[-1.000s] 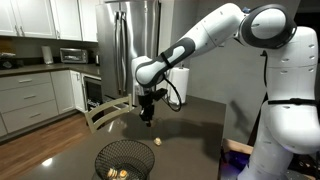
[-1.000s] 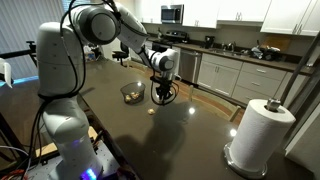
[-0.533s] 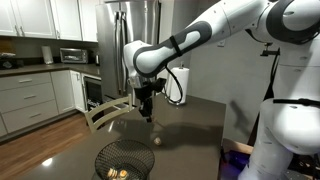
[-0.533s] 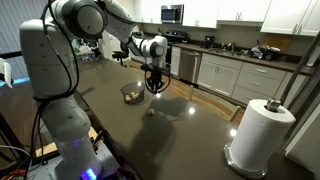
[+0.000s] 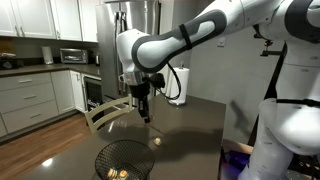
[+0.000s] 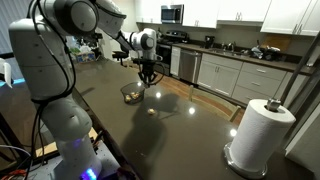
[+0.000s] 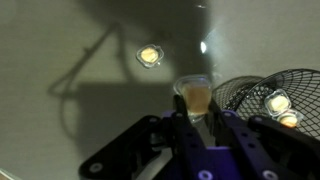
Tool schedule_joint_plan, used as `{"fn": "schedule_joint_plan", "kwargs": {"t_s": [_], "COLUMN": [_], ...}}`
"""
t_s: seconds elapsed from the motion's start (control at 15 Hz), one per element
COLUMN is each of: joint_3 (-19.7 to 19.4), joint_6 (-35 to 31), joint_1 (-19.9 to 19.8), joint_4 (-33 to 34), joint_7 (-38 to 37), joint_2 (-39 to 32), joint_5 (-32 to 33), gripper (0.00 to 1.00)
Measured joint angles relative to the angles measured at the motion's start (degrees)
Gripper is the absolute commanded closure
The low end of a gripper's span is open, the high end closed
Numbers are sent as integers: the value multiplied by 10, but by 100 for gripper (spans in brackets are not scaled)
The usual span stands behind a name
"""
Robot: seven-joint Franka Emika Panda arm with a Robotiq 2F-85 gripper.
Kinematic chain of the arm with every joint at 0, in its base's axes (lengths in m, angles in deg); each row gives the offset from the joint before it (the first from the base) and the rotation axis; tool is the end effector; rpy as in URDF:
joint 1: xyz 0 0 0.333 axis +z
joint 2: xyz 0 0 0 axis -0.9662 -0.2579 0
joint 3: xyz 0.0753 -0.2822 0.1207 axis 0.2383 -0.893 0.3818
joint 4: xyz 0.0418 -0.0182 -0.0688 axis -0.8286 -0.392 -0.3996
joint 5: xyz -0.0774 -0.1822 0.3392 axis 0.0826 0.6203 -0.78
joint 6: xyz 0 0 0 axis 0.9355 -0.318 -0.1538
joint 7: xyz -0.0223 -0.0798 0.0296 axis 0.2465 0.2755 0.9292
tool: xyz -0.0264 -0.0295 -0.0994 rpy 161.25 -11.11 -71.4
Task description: Pick up one object from the countertop and place it in the black basket
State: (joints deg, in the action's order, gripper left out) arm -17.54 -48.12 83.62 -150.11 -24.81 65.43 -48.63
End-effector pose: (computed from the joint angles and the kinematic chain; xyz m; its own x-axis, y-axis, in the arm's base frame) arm 0.5133 0.1453 0.4114 0.8628 0.4507 -0.2291 0.4709 -0.8813 0.0396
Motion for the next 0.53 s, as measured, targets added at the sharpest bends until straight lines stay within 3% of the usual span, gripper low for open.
{"fn": "schedule_joint_plan", "kwargs": {"t_s": [0.53], "joint_3": [30], "joint_6": [-11], "joint_1": [20], "joint_4": [0], "joint_7": [103], "joint_2": [-3], "joint_5": [-1], "gripper": [94]}}
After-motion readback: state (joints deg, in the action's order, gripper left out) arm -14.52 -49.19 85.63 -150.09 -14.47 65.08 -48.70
